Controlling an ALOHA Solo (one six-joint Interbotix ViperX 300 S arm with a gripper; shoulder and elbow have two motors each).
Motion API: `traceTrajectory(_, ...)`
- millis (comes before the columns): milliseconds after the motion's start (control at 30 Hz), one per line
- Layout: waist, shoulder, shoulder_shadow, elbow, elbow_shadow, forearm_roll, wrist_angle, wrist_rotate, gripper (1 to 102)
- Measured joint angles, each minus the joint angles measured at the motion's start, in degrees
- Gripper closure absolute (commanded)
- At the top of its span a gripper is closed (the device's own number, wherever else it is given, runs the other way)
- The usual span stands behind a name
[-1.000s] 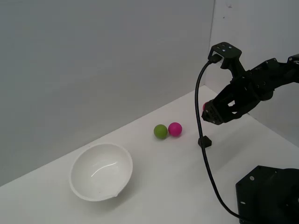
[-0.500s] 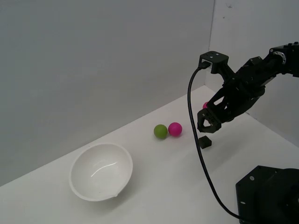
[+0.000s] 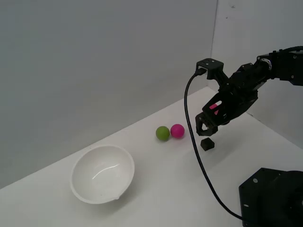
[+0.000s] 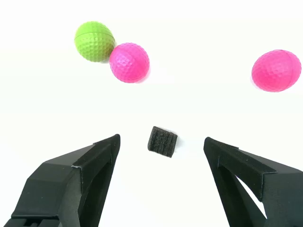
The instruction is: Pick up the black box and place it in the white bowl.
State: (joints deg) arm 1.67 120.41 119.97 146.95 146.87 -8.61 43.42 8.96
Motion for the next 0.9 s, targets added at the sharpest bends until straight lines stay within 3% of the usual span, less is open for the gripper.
traceTrajectory(900, 0.1, -11.8, -11.9, 2.5, 2.7, -0.1, -7.1, 0.3, 3)
